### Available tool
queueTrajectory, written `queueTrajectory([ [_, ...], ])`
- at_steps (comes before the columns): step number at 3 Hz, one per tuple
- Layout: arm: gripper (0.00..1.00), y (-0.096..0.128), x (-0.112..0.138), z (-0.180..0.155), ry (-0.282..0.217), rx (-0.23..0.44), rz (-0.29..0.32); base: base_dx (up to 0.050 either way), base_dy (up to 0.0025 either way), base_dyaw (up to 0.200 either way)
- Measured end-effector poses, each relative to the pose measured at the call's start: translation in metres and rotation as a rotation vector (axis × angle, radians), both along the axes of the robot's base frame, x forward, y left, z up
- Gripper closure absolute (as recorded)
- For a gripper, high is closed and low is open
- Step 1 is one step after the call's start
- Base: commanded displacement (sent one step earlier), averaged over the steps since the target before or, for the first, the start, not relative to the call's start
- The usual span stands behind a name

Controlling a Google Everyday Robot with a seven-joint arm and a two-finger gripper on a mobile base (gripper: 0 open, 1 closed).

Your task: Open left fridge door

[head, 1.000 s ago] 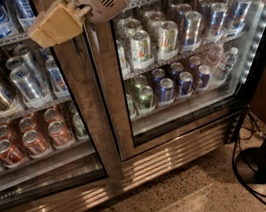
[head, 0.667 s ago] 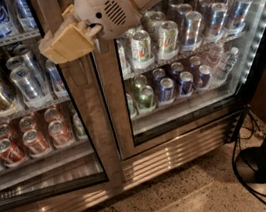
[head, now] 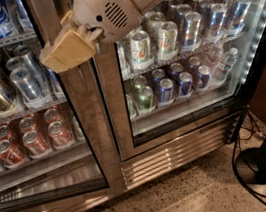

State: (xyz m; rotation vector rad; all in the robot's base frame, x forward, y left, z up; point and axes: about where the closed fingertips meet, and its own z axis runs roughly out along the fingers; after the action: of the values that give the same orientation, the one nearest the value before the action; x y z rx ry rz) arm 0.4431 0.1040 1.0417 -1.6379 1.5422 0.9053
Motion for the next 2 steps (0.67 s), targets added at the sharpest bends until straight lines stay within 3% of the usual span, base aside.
queueTrajectory([
  [2, 1.0, -0.0014, -0.0136, 0.0042, -0.009, -0.018, 0.002, 0.0, 0.0, 0.0],
])
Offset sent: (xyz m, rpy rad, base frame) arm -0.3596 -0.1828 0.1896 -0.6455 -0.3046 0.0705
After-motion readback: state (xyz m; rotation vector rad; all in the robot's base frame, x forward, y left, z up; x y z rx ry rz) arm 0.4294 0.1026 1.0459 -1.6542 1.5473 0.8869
